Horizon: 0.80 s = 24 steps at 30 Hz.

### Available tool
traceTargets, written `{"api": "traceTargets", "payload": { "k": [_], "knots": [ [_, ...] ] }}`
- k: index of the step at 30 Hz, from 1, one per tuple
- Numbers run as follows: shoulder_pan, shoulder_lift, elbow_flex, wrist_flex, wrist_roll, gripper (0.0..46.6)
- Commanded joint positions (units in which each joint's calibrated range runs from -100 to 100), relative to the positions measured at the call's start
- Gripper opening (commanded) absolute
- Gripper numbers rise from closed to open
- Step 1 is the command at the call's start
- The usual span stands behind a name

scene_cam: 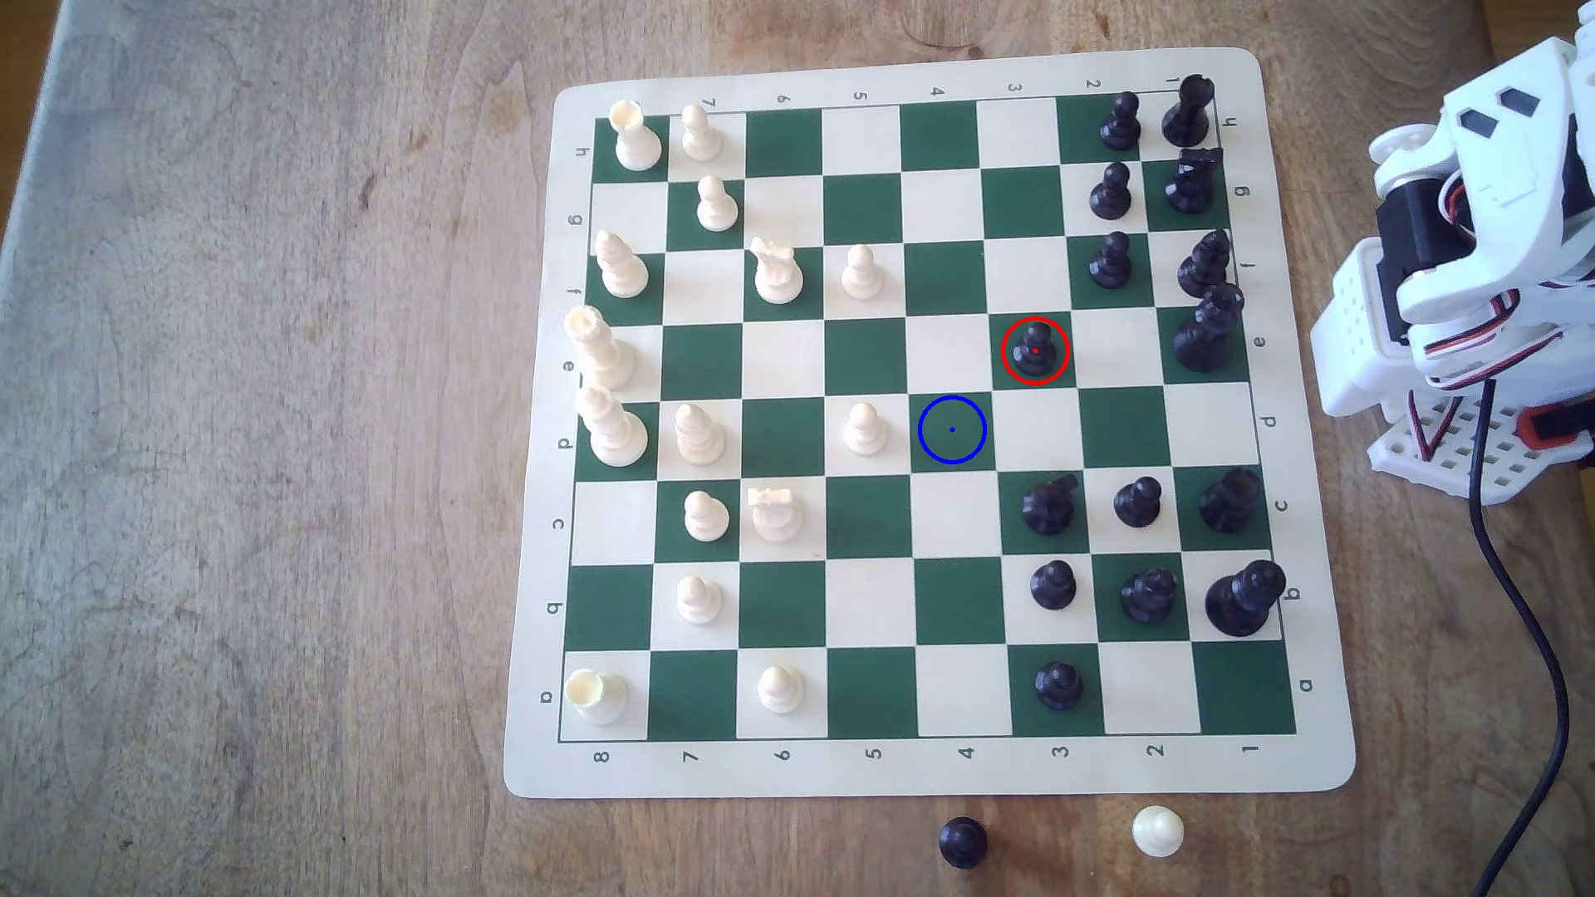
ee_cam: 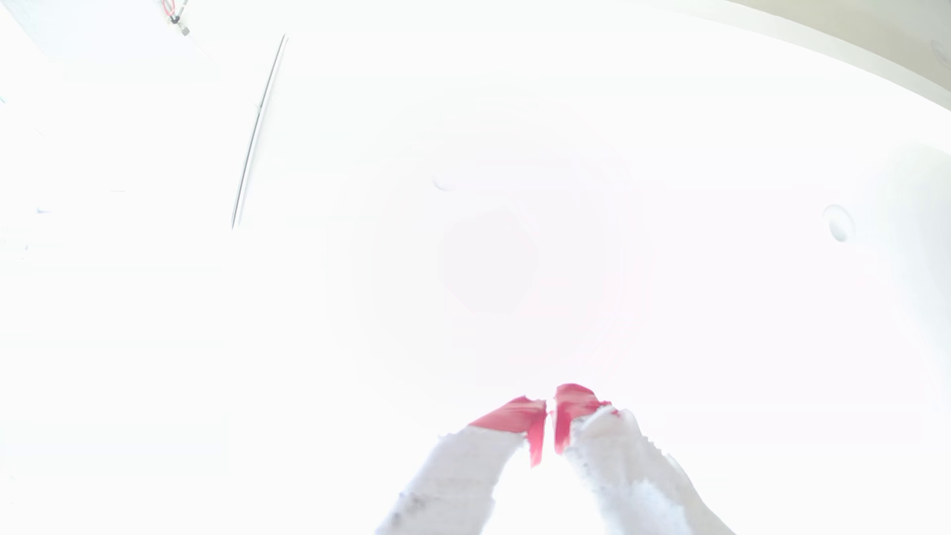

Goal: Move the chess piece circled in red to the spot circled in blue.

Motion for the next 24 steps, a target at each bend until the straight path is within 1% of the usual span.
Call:
{"api": "traceTargets", "payload": {
  "k": [1, 6, 11, 13, 16, 20, 21, 24],
  "knots": [
    [2.6, 0.1, 1.1, 0.0, 0.4, 0.2],
    [2.1, 0.2, -1.8, 7.2, 0.4, 0.2],
    [1.2, 0.2, -6.3, 29.8, 0.4, 0.2],
    [0.5, 0.2, -10.0, 43.3, 0.4, 0.2],
    [-0.2, 0.2, -13.8, 56.8, 0.1, 0.2],
    [-0.5, 0.2, -17.9, 68.6, 0.1, 0.2],
    [-0.3, 0.2, -20.3, 77.3, 0.0, 0.2],
    [0.3, 0.2, -24.8, 91.9, 0.0, 0.2]
  ]
}}
